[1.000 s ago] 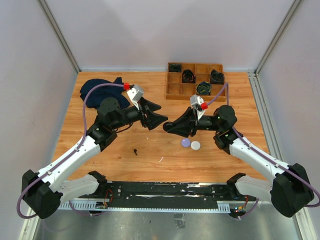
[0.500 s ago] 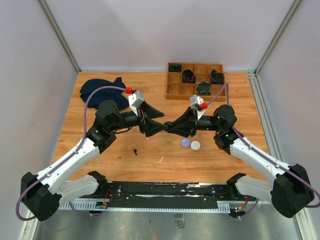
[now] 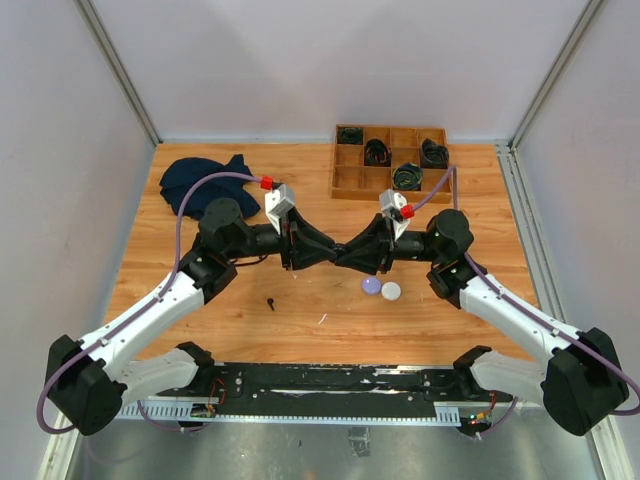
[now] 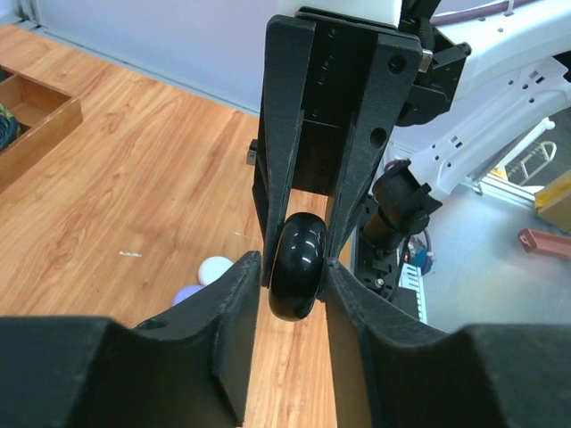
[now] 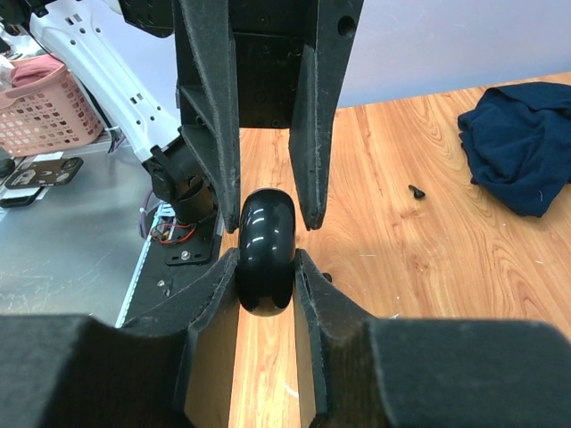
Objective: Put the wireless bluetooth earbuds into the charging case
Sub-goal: Open the charging case.
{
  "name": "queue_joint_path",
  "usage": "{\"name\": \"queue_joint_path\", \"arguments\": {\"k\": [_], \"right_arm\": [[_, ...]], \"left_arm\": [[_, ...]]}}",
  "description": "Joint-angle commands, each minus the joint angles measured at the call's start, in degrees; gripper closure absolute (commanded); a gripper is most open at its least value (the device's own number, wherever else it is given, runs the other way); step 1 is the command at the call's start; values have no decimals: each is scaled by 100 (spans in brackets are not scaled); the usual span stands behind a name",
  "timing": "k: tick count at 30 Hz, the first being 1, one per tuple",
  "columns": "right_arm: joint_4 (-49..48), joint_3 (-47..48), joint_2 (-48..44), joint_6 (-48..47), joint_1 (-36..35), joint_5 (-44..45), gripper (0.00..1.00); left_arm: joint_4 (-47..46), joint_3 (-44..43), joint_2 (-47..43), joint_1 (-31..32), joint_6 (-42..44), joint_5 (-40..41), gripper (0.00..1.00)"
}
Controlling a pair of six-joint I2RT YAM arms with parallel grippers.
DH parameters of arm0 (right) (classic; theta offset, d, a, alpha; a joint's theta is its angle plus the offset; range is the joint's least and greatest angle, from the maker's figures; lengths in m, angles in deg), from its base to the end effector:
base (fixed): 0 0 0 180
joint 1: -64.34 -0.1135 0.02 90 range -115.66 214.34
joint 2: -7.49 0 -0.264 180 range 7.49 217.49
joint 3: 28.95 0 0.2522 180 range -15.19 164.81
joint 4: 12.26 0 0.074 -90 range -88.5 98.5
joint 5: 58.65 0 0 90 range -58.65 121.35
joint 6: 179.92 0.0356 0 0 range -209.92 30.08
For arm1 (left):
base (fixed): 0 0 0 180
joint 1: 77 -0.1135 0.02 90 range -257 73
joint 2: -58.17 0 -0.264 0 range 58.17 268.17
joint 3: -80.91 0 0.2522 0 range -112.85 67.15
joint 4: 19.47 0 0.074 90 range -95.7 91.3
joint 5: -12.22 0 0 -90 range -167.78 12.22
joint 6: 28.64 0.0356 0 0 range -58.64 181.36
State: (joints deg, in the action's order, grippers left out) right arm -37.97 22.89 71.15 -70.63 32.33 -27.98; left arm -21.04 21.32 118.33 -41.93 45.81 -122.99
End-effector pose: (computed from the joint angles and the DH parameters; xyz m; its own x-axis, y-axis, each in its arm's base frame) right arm 0.1866 0.1527 0.3206 -0.1311 0.1168 -0.9845 -0.9907 -0.0515 0.1258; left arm 0.1818 -0.1585 0.3417 -0.2504 -0.0549 -0.9666 0.9533 0.1600 -0.2561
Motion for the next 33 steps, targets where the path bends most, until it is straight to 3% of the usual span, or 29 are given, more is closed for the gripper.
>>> {"name": "queue_joint_path", "arguments": {"k": [1, 9, 17, 33], "right_arm": [[-138, 243, -2, 44, -117, -4, 86], [-39, 176, -75, -34, -121, 99, 71], [181, 143, -154, -168, -118, 183, 59], [-29, 186, -96, -17, -132, 242, 61]], "left_arm": [[-221, 29, 32, 35, -9, -172, 65], [-447, 129, -145, 35, -66, -30, 89], [-518, 144, -230, 35, -88, 78, 92], [-527, 142, -145, 35, -97, 67, 94]]}}
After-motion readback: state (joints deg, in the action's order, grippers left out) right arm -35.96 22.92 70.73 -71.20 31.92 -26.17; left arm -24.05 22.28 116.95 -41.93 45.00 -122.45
